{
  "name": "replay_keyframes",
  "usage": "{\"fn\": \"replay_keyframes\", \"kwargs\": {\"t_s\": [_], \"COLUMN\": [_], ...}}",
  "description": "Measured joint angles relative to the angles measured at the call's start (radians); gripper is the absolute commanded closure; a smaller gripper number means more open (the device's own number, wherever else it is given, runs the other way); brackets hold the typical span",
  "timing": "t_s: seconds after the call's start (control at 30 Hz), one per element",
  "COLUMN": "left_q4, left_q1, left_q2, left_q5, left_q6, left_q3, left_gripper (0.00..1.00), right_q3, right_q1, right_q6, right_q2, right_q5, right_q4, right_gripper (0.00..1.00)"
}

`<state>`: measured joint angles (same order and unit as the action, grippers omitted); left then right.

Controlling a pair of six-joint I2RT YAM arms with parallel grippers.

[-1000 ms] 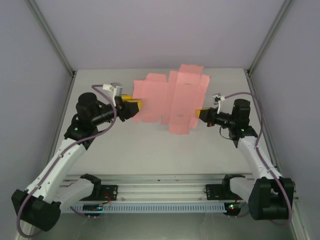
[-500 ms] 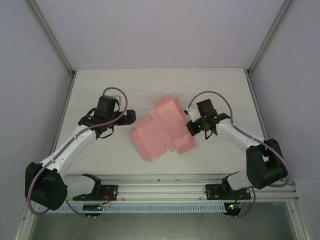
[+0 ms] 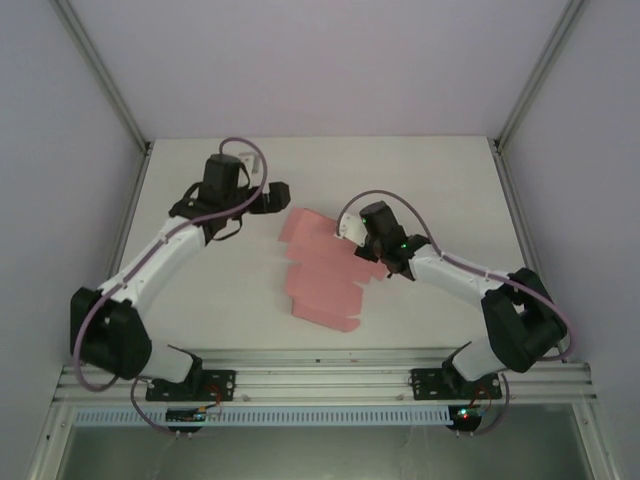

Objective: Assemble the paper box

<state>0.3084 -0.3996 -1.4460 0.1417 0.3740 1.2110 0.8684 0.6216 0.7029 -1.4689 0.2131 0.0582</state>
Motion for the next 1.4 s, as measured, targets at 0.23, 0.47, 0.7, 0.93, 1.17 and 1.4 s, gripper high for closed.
{"fn": "replay_keyframes", "kwargs": {"t_s": [0.23,0.47,0.7,0.93,1.17,1.4], "left_q4": [0.008,0.023,0.057,0.058,0.016,-0.010], "left_q1": [0.000,-0.010,-0.057,-0.100,-0.174,-0.201], "left_q2": [-0.188,-0.209,-0.209,-0.229,-0.261,-0.274], "left_q5": [0.110,0.233,0.243,0.222,0.091,0.006], "left_q6": [-0.079,-0.166,-0.237,-0.263,-0.224,-0.178], "left_q3": [0.100,0.079,0.059,0.059,0.070,0.084], "left_gripper": [0.00,0.00,0.00,0.00,0.00,0.00], "right_q3": [0.000,0.015,0.060,0.060,0.060,0.058], "right_q1": [0.005,-0.003,-0.047,-0.046,0.002,0.016], "right_q6": [0.013,0.000,-0.081,-0.124,-0.138,-0.174], "right_q2": [0.000,0.000,0.003,0.016,0.016,0.016], "right_q5": [-0.019,-0.050,-0.072,-0.089,-0.059,-0.014], "right_q4": [0.000,0.028,0.061,0.074,0.076,0.080], "right_gripper": [1.00,1.00,1.00,1.00,1.00,1.00]}}
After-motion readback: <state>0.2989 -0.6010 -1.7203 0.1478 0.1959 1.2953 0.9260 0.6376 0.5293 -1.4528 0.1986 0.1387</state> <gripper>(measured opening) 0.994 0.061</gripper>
